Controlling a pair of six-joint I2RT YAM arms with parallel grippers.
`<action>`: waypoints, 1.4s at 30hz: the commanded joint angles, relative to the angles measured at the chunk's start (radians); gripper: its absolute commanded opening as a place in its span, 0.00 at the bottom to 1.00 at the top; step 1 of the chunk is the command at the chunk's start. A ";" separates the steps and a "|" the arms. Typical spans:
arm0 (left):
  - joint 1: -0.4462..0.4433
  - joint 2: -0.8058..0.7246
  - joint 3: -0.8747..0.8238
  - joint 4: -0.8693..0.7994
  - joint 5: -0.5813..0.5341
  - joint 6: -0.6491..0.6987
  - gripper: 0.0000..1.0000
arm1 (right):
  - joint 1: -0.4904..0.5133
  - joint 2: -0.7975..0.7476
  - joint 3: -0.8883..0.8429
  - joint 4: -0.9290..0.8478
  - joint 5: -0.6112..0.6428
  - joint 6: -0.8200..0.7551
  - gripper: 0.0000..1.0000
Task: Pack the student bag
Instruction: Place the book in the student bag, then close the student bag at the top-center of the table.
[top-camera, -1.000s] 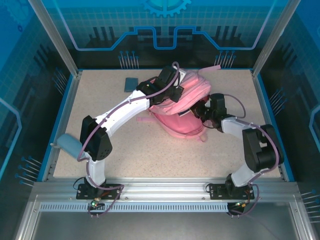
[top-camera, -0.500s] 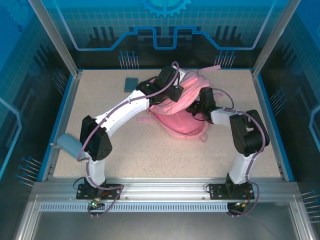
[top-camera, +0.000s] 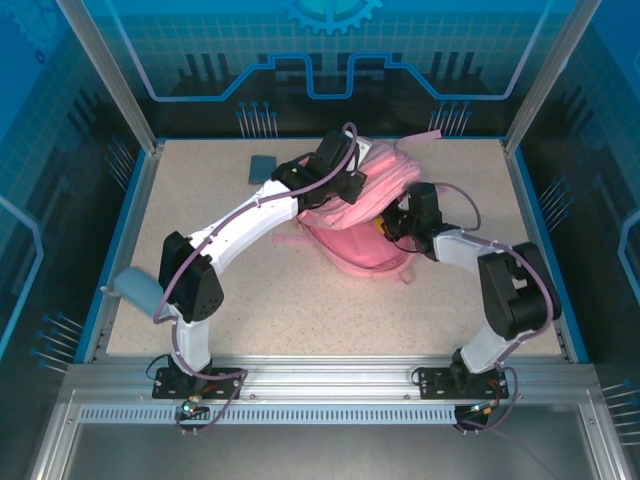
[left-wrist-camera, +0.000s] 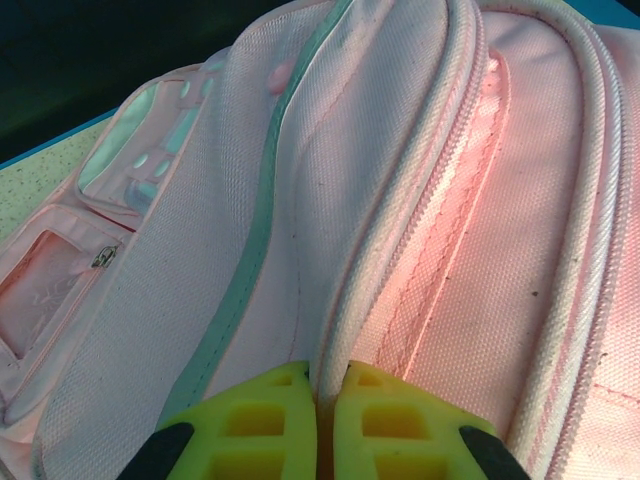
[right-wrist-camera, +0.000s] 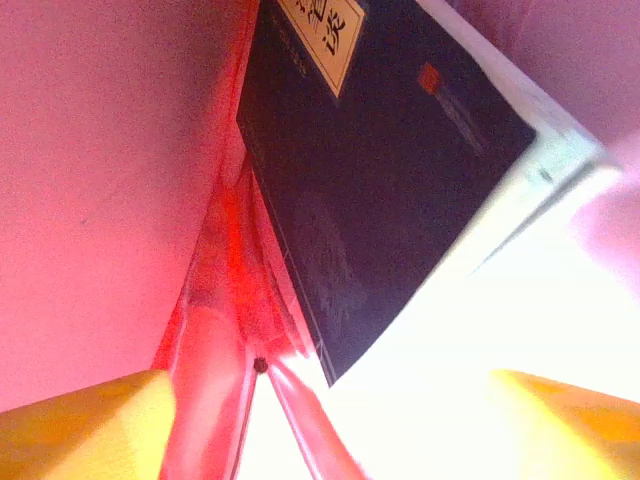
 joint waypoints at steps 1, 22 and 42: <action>0.004 -0.074 0.012 0.098 0.018 -0.025 0.00 | -0.007 -0.105 -0.057 -0.175 0.056 -0.034 0.87; 0.020 -0.069 -0.071 0.137 0.242 -0.093 0.38 | 0.098 -0.769 0.094 -0.991 0.686 -0.208 0.78; 0.310 -0.469 -0.719 0.135 0.296 -0.364 0.87 | 0.330 -0.335 0.248 -0.908 0.541 -0.352 0.91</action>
